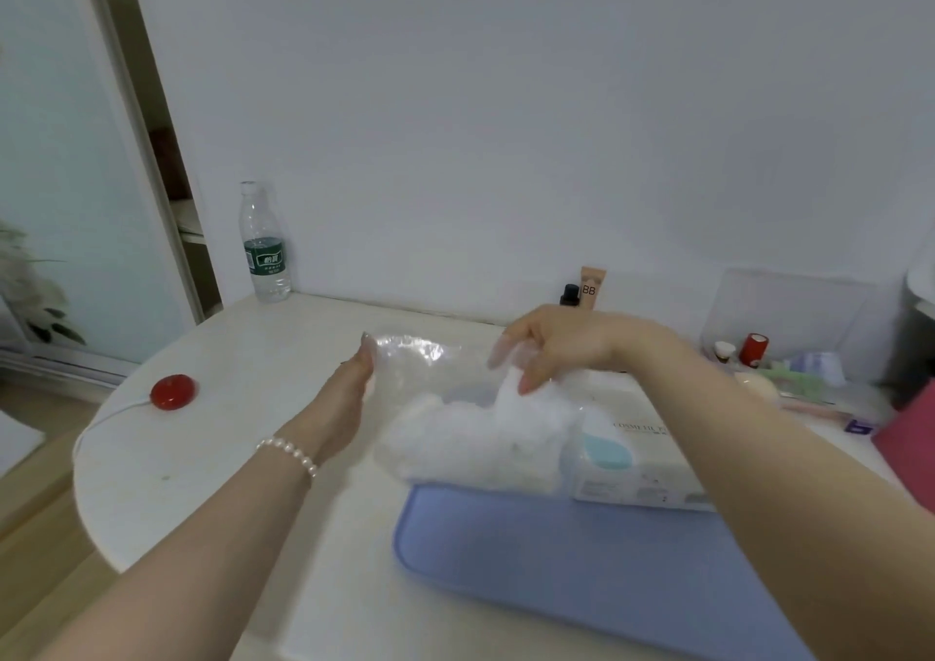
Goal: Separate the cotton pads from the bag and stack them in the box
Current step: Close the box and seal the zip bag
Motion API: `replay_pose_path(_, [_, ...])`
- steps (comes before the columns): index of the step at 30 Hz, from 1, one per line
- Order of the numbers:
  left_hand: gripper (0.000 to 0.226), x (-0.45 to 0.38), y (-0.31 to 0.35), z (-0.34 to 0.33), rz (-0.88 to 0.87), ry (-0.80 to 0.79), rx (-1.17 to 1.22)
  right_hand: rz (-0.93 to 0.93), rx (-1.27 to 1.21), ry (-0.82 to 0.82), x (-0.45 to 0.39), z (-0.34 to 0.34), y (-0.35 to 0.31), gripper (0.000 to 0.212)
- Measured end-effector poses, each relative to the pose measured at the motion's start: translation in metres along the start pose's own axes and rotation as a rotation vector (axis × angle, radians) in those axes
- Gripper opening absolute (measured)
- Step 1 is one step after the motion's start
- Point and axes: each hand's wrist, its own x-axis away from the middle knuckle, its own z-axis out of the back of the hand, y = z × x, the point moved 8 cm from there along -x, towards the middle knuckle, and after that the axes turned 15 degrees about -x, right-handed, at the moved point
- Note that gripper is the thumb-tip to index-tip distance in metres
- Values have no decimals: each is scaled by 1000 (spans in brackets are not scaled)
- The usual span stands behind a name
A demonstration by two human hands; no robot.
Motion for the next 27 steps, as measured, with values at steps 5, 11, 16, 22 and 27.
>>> replay_pose_path(5, [97, 9, 1, -37, 177, -301, 293, -59, -453, 230, -12, 47, 23, 29])
replay_pose_path(11, [84, 11, -16, -65, 199, -495, 305, -226, -538, 455, -16, 52, 73, 38])
replay_pose_path(16, [70, -18, -23, -57, 190, -266, 387, -143, -1133, 599, -29, 49, 95, 49])
replay_pose_path(22, [91, -65, -23, -42, 216, -96, 377, -243, -849, 493, -36, 42, 108, 25])
replay_pose_path(27, [50, -125, -3, -54, 202, -132, 284, -143, -801, 868, -57, 98, 125, 18])
